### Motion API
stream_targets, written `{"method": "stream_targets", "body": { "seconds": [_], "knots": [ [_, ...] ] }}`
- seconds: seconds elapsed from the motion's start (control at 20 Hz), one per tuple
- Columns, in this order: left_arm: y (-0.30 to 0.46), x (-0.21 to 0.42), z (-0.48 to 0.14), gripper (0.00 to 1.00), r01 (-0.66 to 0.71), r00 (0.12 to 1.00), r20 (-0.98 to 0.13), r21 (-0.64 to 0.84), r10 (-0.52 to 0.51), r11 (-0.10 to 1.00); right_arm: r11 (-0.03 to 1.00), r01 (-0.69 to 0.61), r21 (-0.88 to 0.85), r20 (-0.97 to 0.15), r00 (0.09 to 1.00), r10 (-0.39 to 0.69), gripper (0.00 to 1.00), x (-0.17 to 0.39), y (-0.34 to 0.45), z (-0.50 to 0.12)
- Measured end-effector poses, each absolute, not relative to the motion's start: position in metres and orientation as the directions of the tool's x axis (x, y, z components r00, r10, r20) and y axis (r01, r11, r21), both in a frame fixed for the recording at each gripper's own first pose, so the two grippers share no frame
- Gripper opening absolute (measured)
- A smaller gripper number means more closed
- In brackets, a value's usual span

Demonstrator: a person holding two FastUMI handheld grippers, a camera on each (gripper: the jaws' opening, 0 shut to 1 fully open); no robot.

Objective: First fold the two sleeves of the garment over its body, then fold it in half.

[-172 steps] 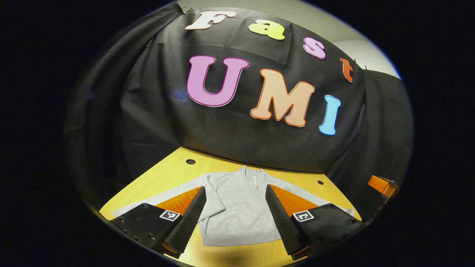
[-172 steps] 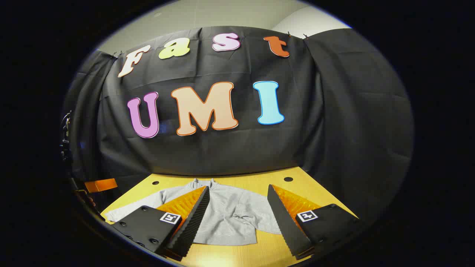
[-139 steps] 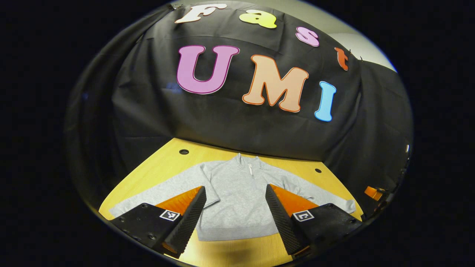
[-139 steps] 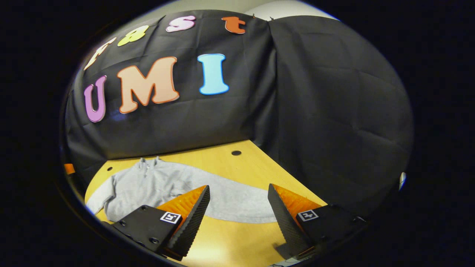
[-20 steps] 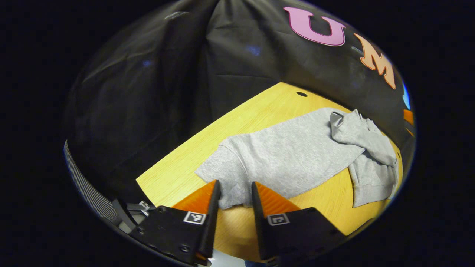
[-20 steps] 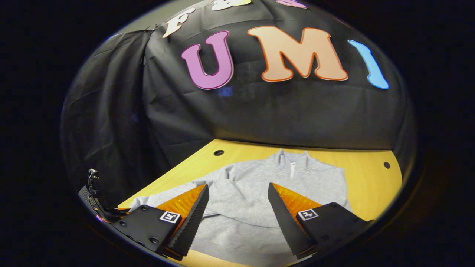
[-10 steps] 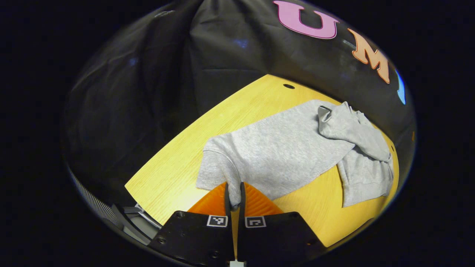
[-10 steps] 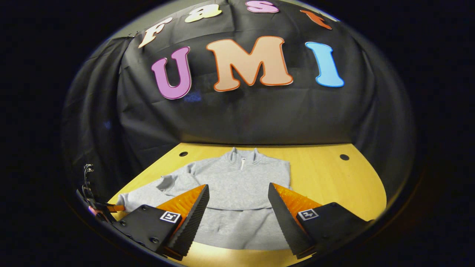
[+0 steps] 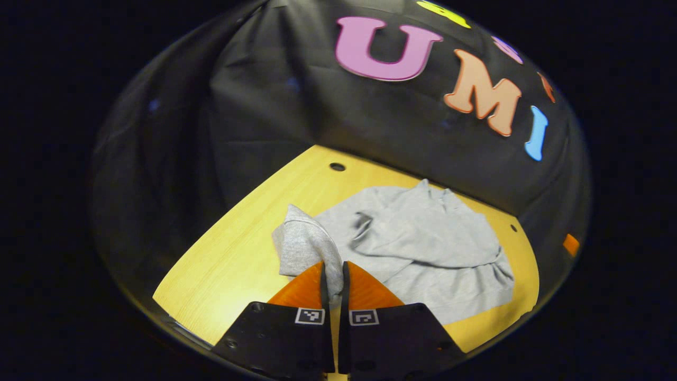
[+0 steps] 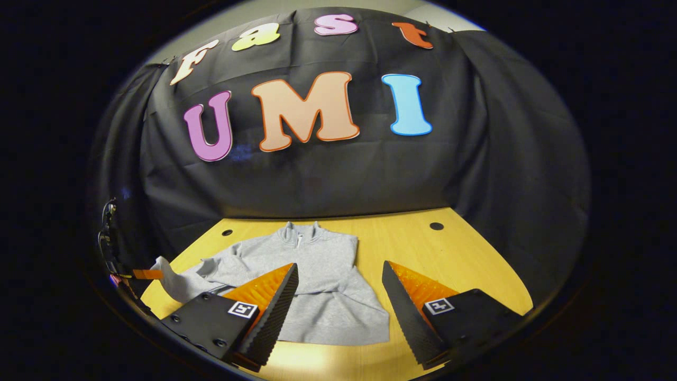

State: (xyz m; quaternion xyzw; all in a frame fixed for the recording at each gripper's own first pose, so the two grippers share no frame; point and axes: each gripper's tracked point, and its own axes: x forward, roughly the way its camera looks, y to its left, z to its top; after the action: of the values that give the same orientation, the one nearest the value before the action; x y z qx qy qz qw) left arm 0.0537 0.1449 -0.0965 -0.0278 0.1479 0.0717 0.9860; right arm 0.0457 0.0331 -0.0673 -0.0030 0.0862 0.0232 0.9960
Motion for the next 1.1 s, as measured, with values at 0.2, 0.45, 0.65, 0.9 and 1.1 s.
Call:
{"method": "stream_targets", "body": {
  "seconds": [0.2, 0.45, 0.65, 0.9, 1.1],
  "knots": [
    [0.061, 0.085, -0.064, 0.02, 0.022, 0.97, -0.242, -0.009, -0.024, 1.0, 1.0, 0.017, 0.012, -0.161, 0.987, -0.015, 0.98, 0.024, 0.002, -0.066],
    [-0.036, 0.113, -0.044, 0.02, 0.196, 0.962, -0.196, 0.002, -0.192, 0.981, 0.997, 0.08, 0.013, -0.175, 0.982, -0.076, 0.98, -0.001, -0.024, -0.079],
    [-0.104, 0.125, -0.038, 0.02, 0.31, 0.934, -0.19, 0.013, -0.302, 0.951, 0.992, 0.117, 0.049, -0.196, 0.975, -0.105, 0.95, -0.015, -0.036, -0.092],
    [-0.172, 0.147, -0.044, 0.02, 0.408, 0.895, -0.21, 0.028, -0.394, 0.913, 0.988, 0.14, 0.071, -0.23, 0.966, -0.121, 0.95, -0.011, -0.038, -0.105],
    [-0.228, 0.161, -0.056, 0.02, 0.505, 0.845, -0.236, 0.057, -0.48, 0.861, 0.987, 0.145, 0.064, -0.241, 0.962, -0.126, 0.95, -0.013, -0.051, -0.116]
  ]
}}
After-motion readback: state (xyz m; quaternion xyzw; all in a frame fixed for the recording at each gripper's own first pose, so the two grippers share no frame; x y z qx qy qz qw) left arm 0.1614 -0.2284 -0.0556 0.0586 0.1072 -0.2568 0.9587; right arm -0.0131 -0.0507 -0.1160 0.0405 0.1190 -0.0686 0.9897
